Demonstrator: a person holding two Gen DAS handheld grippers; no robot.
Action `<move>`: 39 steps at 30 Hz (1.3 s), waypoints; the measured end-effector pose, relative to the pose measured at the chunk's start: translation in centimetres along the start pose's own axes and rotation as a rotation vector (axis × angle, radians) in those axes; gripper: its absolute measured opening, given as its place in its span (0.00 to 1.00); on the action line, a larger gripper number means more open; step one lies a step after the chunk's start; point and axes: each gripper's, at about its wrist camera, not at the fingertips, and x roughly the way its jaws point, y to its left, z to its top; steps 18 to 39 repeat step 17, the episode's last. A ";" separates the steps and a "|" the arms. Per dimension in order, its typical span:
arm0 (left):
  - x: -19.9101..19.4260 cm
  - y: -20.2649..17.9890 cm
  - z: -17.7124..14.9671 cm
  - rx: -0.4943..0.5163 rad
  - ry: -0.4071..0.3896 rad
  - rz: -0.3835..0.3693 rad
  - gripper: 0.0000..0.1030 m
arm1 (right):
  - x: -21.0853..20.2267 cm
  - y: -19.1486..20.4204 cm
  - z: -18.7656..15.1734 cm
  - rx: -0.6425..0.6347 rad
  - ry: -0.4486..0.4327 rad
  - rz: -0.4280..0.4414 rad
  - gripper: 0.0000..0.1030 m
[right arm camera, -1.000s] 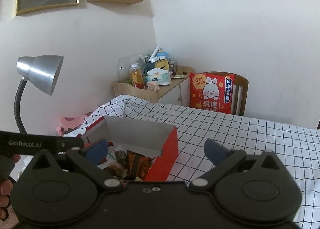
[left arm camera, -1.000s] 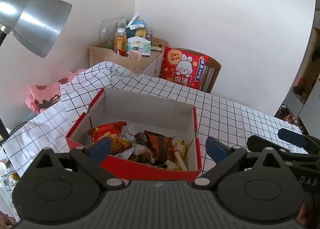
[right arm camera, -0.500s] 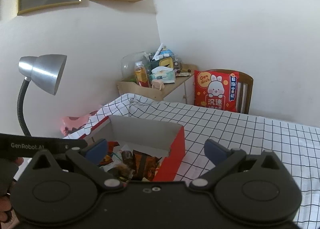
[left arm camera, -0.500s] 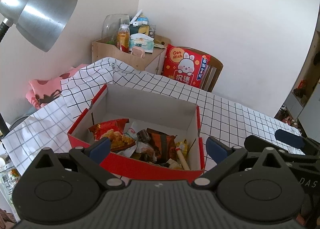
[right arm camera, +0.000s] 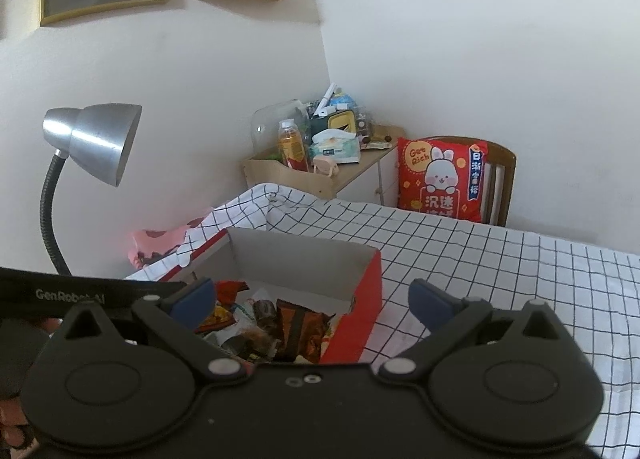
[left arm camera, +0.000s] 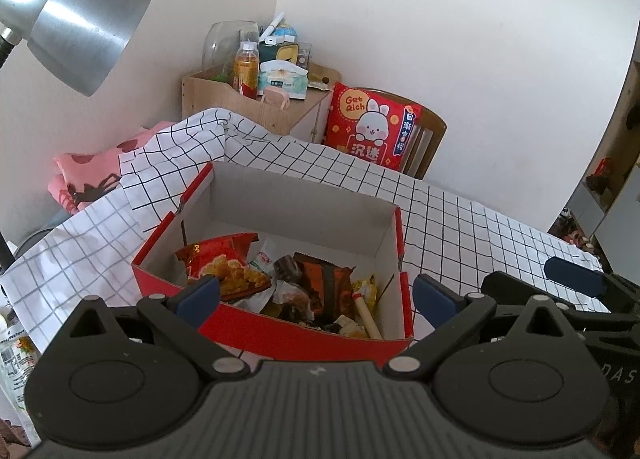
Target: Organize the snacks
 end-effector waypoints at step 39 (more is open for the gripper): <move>0.7 0.0 -0.3 0.003 0.030 0.043 1.00 | 0.5 -0.7 -0.9 -0.003 0.050 -0.032 1.00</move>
